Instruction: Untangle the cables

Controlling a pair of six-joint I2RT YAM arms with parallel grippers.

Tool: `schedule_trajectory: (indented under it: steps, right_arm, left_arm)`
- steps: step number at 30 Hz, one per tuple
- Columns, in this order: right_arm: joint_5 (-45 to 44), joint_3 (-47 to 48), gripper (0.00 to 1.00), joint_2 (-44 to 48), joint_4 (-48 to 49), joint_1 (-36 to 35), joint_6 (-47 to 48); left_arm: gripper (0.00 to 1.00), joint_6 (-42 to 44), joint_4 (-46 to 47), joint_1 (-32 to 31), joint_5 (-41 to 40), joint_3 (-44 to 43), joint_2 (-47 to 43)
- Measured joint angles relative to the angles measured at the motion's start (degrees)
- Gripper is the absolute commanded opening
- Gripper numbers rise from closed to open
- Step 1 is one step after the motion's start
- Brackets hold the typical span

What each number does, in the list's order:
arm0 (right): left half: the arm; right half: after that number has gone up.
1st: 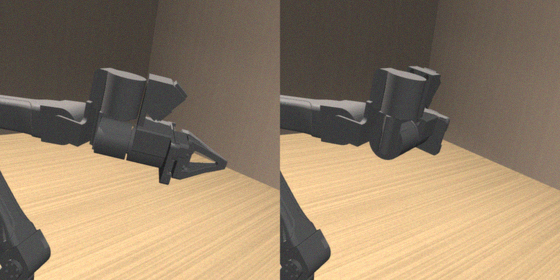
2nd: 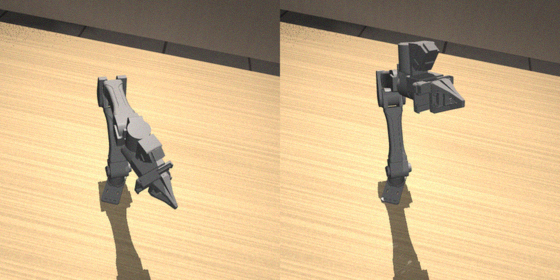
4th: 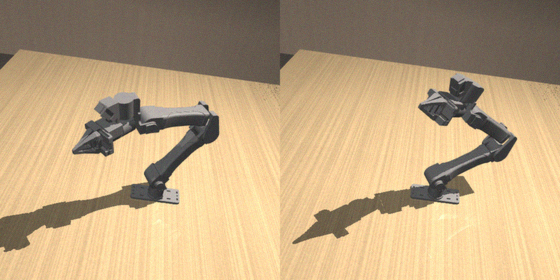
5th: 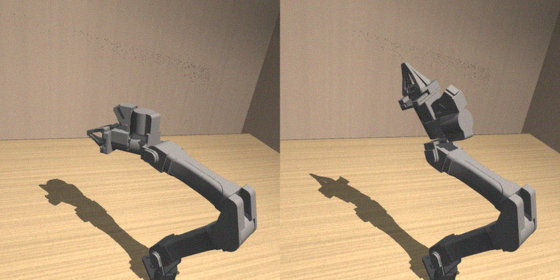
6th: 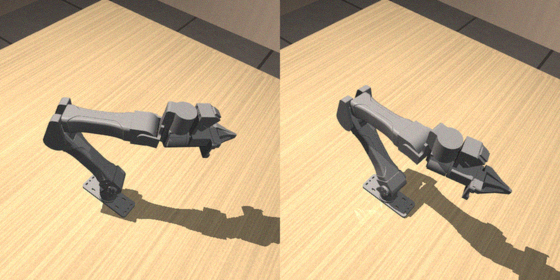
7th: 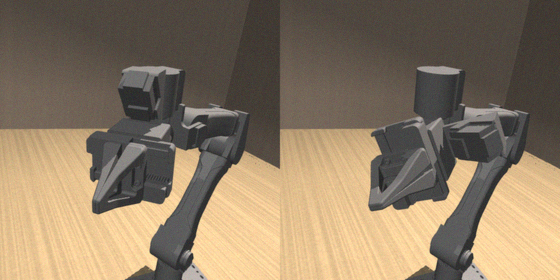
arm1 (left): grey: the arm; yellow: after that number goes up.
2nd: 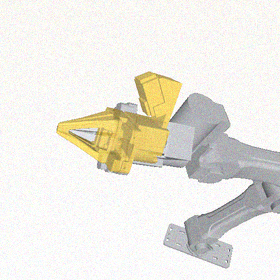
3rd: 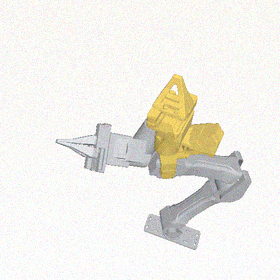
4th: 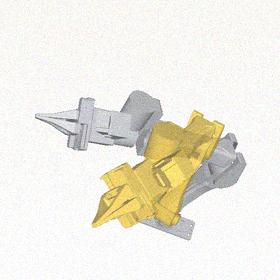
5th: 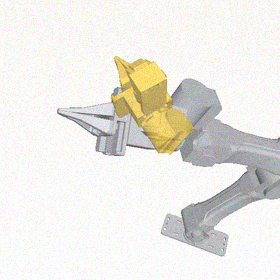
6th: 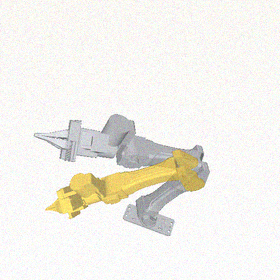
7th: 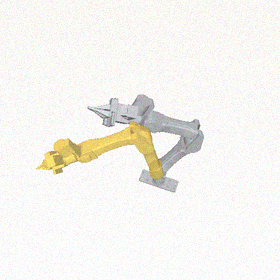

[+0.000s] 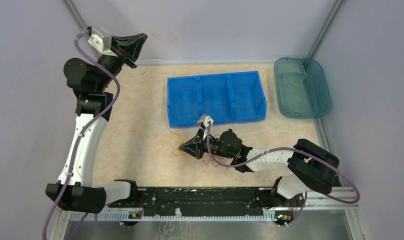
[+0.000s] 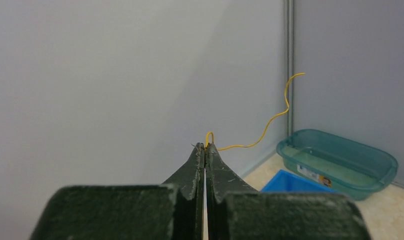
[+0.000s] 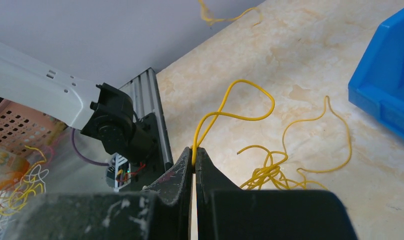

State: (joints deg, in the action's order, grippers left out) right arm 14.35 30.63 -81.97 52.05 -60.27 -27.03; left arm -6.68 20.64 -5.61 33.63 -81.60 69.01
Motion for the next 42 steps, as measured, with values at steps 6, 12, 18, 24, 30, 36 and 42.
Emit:
schedule_trajectory:
  steps: [6,12,18,24,30,36,42]
  right_arm:
    - [-1.31,-1.33,0.00,1.66,-1.57,0.00,0.44]
    - [-1.92,-2.71,0.00,2.86,-2.03,0.00,0.42]
    - [-2.54,-2.93,0.00,4.33,-1.97,0.00,0.44]
    - [-3.37,-4.09,0.00,5.77,-2.19,0.00,0.44]
    - [-3.78,-4.46,0.00,6.99,-2.47,0.42,0.44]
    - [-3.74,-4.46,0.00,7.17,-2.54,1.36,0.42]
    - [-3.21,-4.46,0.00,7.17,-2.60,2.05,0.37]
  left_arm:
    - [0.00,0.02,-0.74,-3.08,-0.09,2.34,1.92]
    - [0.00,0.04,-0.09,-4.61,-0.20,2.69,2.34]
    - [0.00,0.13,0.13,-6.23,-1.29,2.71,6.27]
    - [0.00,3.43,2.25,-6.97,-2.67,5.90,10.36]
    - [0.00,7.98,4.79,-7.06,-3.56,10.99,13.11]
    - [0.00,13.99,4.42,-8.13,-3.58,16.50,13.60]
    - [0.00,30.14,-5.18,-13.29,-7.96,21.27,13.27]
